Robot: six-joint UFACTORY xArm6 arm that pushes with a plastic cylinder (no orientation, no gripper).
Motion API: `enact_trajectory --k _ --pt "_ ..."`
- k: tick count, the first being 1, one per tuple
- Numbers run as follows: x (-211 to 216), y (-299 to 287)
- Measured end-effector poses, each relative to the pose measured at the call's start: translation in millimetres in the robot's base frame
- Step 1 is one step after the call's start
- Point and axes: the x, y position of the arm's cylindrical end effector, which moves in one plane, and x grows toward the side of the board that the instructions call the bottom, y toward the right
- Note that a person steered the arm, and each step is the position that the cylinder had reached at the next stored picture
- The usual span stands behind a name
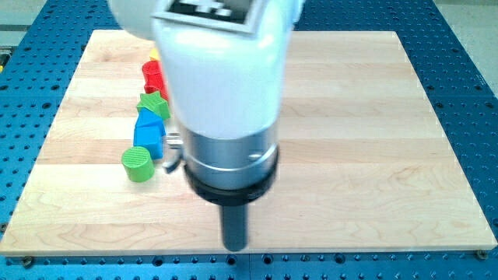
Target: Move your arm to the bottom left side of the board
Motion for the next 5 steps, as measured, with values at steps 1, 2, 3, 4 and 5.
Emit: enact_trajectory --k 1,2,3,4,5 --pt "-1.4 48.7" --pt "-12.4 110.6" --pt "-15.0 155.7" --pt "-15.0 173.2" --pt "-15.0 188.2"
